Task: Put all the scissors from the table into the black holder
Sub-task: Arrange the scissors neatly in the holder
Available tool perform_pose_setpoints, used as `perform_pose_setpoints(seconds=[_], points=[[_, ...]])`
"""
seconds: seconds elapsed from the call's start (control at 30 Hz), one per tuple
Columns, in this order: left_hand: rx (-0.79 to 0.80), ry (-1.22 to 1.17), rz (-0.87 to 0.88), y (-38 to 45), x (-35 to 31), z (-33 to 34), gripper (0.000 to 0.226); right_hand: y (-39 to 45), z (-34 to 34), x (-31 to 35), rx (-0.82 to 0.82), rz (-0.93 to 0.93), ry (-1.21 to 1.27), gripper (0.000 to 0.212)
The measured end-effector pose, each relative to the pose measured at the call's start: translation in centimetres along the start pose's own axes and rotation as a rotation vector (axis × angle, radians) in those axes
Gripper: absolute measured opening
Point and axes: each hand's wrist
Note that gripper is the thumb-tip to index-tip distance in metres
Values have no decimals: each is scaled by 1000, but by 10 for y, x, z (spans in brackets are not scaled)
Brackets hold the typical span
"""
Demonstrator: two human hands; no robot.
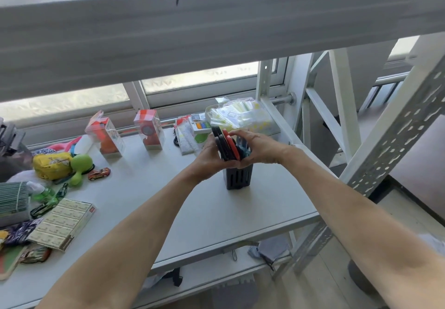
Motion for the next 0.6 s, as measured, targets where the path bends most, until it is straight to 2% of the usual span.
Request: perform_pose_setpoints(seconds=[0.13,0.23,0.3,0.37,0.5,0.6], points=[[-43,57,17,2,-5,0,81,0,3,-5,-72,-42,33,84],[-51,14,4,2,-7,1,86,-4,10,-9,-154,-107,43,80],[-23,-32,-9,1,-6,1,86,-4,14,-8,-147,-126,62,80],[-21,-59,-29,0,-3,1,85,-4,12,-5,-89,-104,73,86],[-33,-43,-53,0,3,-1,82,-4,-9,-3,132,7,-18,106],[-41,-34,-55,-1,8,-2,80,-2,-20,2,176,23,-125,99]])
Point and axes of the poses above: each hand's wrist, its own y-axis towards the middle knuckle, its own z-axis out of the palm, x = y × z, and after that the axes turned 10 degrees about y, right-handed
